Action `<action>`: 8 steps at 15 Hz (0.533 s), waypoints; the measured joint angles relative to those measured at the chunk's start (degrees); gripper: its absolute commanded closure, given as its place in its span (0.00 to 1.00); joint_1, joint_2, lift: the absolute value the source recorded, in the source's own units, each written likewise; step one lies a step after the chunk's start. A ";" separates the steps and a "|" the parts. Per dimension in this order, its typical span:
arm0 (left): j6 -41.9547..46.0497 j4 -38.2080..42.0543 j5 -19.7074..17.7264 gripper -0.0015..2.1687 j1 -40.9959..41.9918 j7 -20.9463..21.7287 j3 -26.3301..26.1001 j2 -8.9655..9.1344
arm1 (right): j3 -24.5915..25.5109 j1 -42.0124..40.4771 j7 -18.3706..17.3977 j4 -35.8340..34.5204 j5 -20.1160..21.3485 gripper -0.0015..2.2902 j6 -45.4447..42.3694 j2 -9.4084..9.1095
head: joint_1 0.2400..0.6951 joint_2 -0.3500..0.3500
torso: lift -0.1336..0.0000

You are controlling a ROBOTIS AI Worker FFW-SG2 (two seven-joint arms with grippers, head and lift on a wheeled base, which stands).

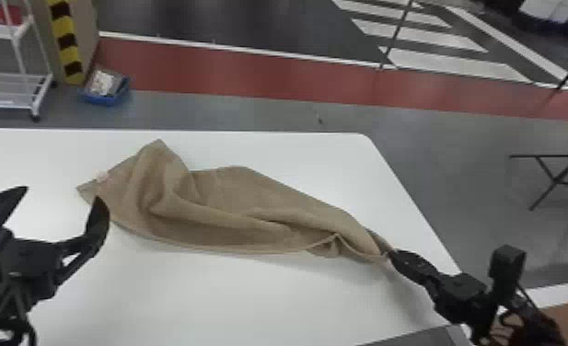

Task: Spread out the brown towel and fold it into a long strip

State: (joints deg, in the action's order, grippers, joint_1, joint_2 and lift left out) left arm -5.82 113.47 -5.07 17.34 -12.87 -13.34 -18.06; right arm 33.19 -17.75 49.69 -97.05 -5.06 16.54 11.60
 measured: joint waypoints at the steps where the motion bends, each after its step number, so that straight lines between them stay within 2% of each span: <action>1: 0.00 -1.31 0.15 0.04 -1.04 0.42 -0.24 0.14 | 0.23 -0.39 0.00 -1.03 -0.34 0.59 0.08 -0.14 | 1.00 0.08 | 0.07; 5: -0.44 -6.99 -0.08 0.04 -7.82 1.12 -1.77 1.23 | 0.69 -1.36 0.01 -4.06 -1.34 0.60 1.38 -0.55 | 1.00 0.09 | 0.07; 8: -4.61 -11.11 -0.34 0.04 -13.20 2.54 -3.36 2.24 | 1.42 -2.43 0.22 -4.95 -1.64 0.60 1.30 -0.71 | 1.00 0.08 | 0.07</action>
State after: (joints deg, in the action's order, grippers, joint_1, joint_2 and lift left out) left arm -10.43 102.36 -5.41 4.14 -10.33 -16.70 -15.82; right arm 34.61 -20.17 49.91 -102.00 -6.70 17.84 10.88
